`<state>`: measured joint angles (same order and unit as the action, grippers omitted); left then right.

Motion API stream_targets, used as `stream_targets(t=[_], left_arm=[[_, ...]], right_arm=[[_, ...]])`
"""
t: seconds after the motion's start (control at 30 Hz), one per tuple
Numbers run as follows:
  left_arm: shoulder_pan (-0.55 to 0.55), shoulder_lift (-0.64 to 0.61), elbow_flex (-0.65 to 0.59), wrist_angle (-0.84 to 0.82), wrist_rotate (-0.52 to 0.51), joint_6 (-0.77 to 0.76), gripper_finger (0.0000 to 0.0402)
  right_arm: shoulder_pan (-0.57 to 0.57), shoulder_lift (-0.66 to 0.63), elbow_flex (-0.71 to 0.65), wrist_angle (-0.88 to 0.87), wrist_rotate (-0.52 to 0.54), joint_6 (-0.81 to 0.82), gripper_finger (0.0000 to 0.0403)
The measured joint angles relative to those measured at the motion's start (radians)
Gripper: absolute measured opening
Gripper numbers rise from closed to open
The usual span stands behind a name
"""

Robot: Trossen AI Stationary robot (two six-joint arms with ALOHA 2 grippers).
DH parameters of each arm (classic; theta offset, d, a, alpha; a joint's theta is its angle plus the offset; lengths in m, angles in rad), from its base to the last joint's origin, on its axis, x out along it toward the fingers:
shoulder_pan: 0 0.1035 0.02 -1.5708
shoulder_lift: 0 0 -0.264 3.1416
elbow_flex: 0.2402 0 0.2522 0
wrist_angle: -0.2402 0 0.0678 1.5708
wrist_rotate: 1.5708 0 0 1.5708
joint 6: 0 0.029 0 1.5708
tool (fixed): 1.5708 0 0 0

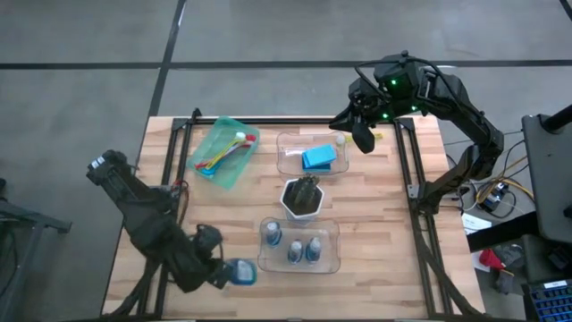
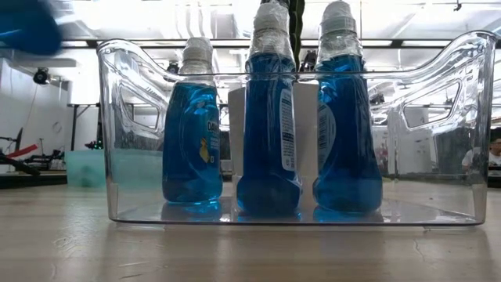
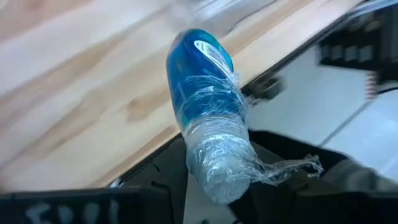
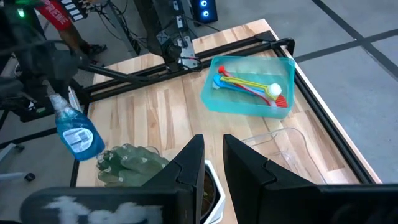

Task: Pick & Place Kitchen Sink Supplies
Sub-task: Put the blue dishwashing liquid bottle into the bottom transparent bin

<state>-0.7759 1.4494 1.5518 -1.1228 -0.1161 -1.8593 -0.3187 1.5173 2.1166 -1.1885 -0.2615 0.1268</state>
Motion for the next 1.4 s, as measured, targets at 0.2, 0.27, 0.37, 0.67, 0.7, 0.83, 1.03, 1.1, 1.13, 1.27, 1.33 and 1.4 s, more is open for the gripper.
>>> stream_targets(t=[0.2,0.27,0.37,0.67,0.7,0.83,1.03,1.1,1.13,1.27,1.33,1.4], left_arm=[[0.114,-0.001,0.086,-0.017,-0.033,0.146,0.0128],[0.151,-0.001,0.104,-0.013,-0.031,0.201,0.0131],[0.211,-0.001,0.118,0.006,-0.003,0.290,0.0134],[0.333,0.000,0.136,0.024,0.132,0.429,0.0130],[0.339,0.000,0.136,0.024,0.150,0.430,0.0130],[0.360,0.015,0.150,0.037,0.194,0.446,0.0130],[0.401,0.069,0.215,0.039,0.248,0.518,0.0129],[0.410,0.084,0.240,0.010,0.261,0.545,0.0129],[0.413,0.093,0.252,-0.023,0.269,0.557,0.0129],[0.412,0.121,0.271,-0.198,0.313,0.581,0.0129],[0.412,0.126,0.271,-0.225,0.318,0.596,0.0129],[0.416,0.128,0.272,-0.214,0.306,0.620,0.0129]], right_arm=[[0.000,0.000,0.000,-0.002,0.000,-0.004,0.0057],[0.000,0.000,0.000,-0.002,0.000,-0.007,0.0057],[0.000,-0.001,0.000,-0.003,0.000,-0.013,0.0057],[0.000,-0.001,0.000,-0.005,0.001,-0.034,0.0057],[0.000,-0.001,0.000,-0.005,0.001,-0.035,0.0057],[0.000,-0.001,0.000,-0.005,0.001,-0.046,0.0057],[0.000,-0.001,0.000,-0.005,0.002,-0.052,0.0057],[0.000,-0.001,0.000,-0.005,0.002,-0.053,0.0057],[0.000,-0.001,0.000,-0.005,0.002,-0.053,0.0057],[0.000,-0.001,0.000,-0.012,0.002,-0.053,0.0057],[0.000,-0.001,0.000,-0.014,0.002,-0.053,0.0057],[0.000,-0.001,0.000,-0.014,0.002,-0.056,0.0057]])
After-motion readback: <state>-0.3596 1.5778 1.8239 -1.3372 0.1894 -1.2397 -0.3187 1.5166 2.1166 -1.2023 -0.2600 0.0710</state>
